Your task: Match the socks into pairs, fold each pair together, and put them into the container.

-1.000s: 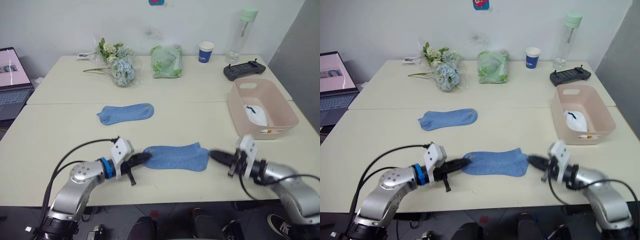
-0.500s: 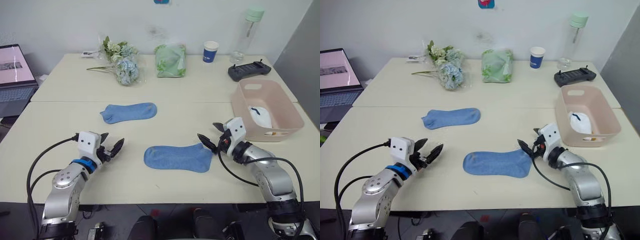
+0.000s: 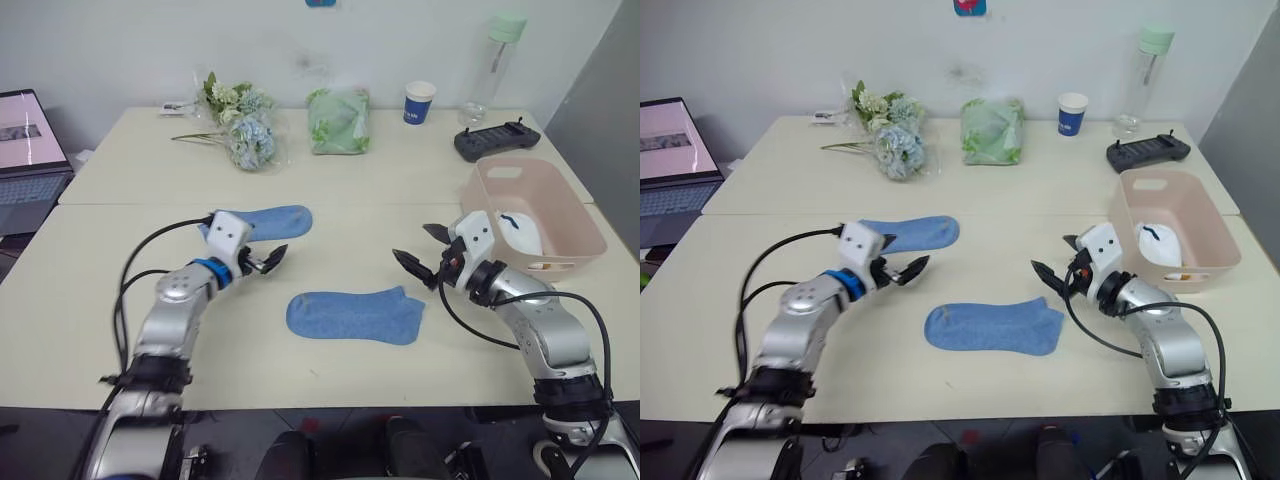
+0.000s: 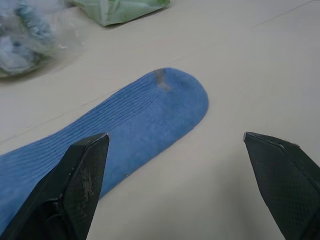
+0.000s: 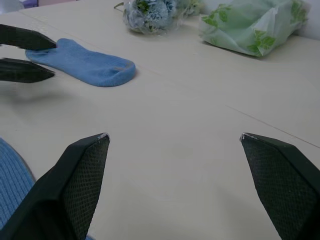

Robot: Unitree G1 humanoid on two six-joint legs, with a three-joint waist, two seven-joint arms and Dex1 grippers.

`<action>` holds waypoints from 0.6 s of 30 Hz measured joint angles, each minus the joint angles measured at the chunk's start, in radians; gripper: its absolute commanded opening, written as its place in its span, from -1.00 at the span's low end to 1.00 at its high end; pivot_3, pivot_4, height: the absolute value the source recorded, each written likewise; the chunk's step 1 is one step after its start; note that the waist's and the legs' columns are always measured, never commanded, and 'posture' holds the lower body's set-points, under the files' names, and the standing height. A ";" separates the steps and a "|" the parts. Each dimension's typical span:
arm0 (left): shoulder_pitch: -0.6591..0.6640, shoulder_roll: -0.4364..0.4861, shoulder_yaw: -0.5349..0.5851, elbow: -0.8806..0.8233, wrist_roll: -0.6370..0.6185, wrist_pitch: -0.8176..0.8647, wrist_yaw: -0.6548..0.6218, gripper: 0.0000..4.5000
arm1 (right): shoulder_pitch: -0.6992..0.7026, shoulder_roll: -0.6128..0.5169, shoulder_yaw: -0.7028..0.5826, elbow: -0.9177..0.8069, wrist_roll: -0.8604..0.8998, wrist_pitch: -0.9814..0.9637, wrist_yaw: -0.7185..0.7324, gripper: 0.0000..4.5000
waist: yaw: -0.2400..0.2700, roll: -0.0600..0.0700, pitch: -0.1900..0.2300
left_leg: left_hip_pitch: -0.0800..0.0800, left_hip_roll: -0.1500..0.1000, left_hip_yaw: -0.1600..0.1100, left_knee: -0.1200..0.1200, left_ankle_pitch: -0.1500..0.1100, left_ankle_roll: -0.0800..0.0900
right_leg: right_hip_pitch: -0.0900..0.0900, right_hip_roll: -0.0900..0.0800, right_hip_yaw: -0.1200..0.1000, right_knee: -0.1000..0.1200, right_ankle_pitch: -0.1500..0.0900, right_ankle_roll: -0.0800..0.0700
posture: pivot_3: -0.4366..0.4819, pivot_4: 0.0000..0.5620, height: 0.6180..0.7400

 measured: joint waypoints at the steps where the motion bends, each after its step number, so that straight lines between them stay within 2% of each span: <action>1: -0.034 -0.009 -0.007 0.050 0.011 0.001 0.002 0.99 | 0.000 0.002 0.001 0.000 0.000 0.001 0.001 1.00 | -0.002 0.000 0.000 | 0.000 0.000 0.000 0.000 0.000 0.000 | 0.000 0.000 0.000 0.000 0.000 0.000 | -0.05 -0.47 1.00; 5: -0.122 -0.015 -0.047 0.198 0.056 0.004 -0.002 0.99 | -0.011 -0.001 -0.002 -0.004 0.000 0.032 -0.004 1.00 | -0.008 0.000 0.000 | 0.000 0.000 0.001 0.000 0.000 0.000 | -0.002 0.000 0.001 0.001 0.000 0.000 | -0.05 -0.47 1.00; 8: -0.181 -0.026 -0.058 0.289 0.074 -0.009 0.002 0.74 | -0.025 -0.004 -0.003 -0.030 0.001 0.059 -0.015 1.00 | -0.003 0.000 0.000 | 0.000 0.000 0.001 0.000 0.000 0.000 | -0.001 0.000 0.001 0.002 0.000 0.000 | -0.05 -0.47 1.00; 18: -0.237 -0.044 -0.054 0.433 0.078 -0.113 0.022 -0.64 | 0.008 0.012 0.000 -0.101 0.000 0.089 -0.040 1.00 | -0.005 0.000 0.000 | 0.000 0.000 0.000 0.001 0.000 0.000 | -0.001 0.000 0.001 0.002 0.000 0.000 | -0.05 -0.47 1.00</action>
